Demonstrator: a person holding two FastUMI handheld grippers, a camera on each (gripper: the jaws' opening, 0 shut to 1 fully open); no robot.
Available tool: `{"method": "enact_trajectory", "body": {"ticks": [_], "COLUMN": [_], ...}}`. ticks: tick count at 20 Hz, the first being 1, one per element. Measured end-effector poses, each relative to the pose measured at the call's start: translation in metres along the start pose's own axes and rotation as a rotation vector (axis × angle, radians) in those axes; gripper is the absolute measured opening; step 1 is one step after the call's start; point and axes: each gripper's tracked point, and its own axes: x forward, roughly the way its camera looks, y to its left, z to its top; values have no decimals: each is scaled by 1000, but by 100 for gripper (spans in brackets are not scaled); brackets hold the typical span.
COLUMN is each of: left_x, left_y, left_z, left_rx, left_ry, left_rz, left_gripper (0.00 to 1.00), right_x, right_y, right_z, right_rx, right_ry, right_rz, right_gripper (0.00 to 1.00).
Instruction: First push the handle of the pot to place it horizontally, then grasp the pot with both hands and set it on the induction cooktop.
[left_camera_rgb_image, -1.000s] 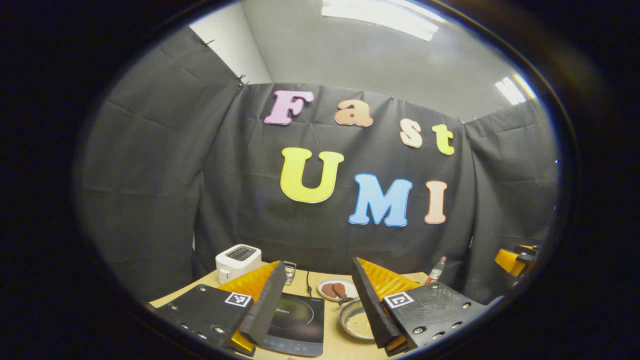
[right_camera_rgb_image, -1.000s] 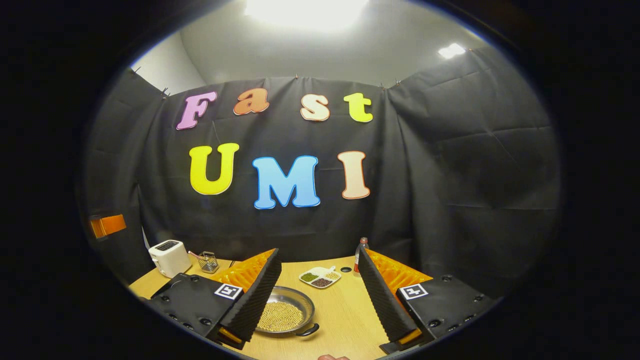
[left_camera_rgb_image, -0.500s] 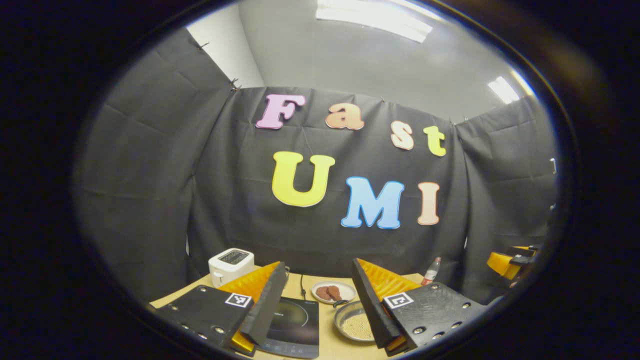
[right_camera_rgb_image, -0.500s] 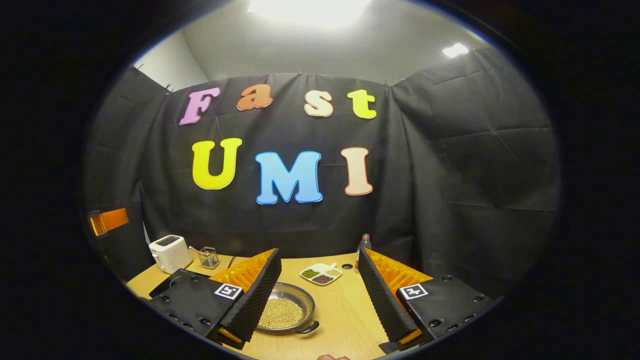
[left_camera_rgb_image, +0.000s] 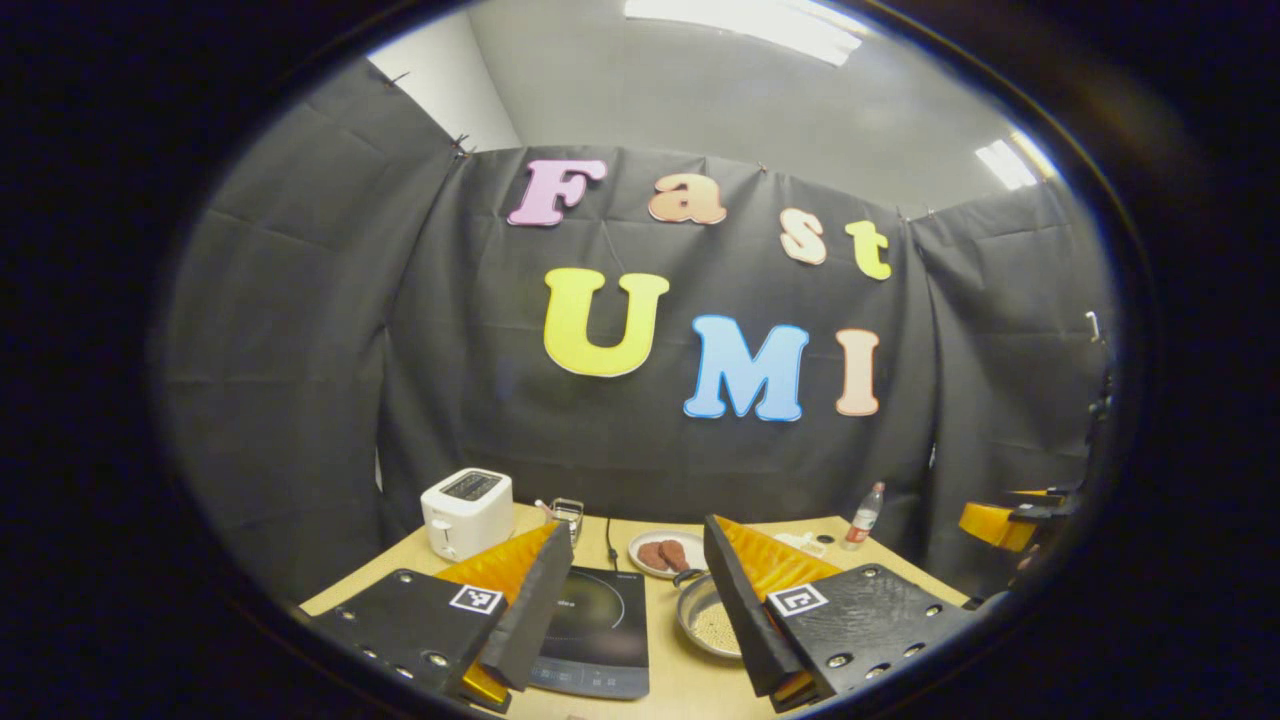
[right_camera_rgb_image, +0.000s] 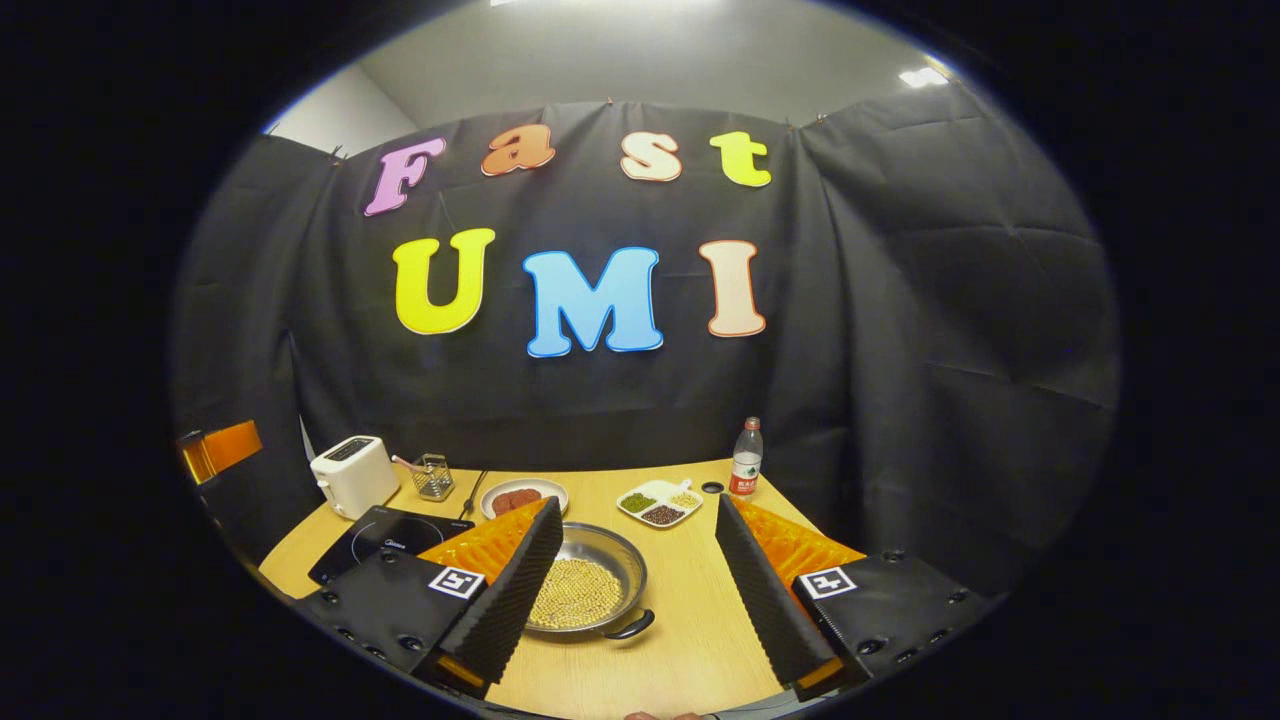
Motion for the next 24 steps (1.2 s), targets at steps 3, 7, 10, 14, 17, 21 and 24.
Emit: {"method": "enact_trajectory", "body": {"ticks": [3, 7, 10, 14, 17, 21, 24], "left_x": [-2, -4, -5, -2, 6, 9, 14], "left_y": [5, 20, 29, 35, 33, 14, 1], "left_z": [-13, -21, -32, -39, -42, -54, -72], "left_rx": [-22, -18, -20, -28, 16, 16, 9], "left_ry": [31, 50, 91, 126, 139, 169, 231], "left_rz": [0, 21, 34, 56, 80, 93, 108], "left_gripper": [80, 77, 80, 83, 77, 78, 81], "right_x": [10, 31, 39, 43, 58, 59, 49], "right_y": [11, 22, 39, 45, 47, 55, 70], "right_z": [-12, -32, -55, -82, -111, -149, -183], "right_rx": [-27, -80, -100, -138, -147, -118, -55], "right_ry": [58, 177, 273, 391, 469, 588, 724], "right_rz": [36, 77, 133, 181, 221, 308, 408], "right_gripper": [97, 99, 89, 41, 34, 3, 2]}}
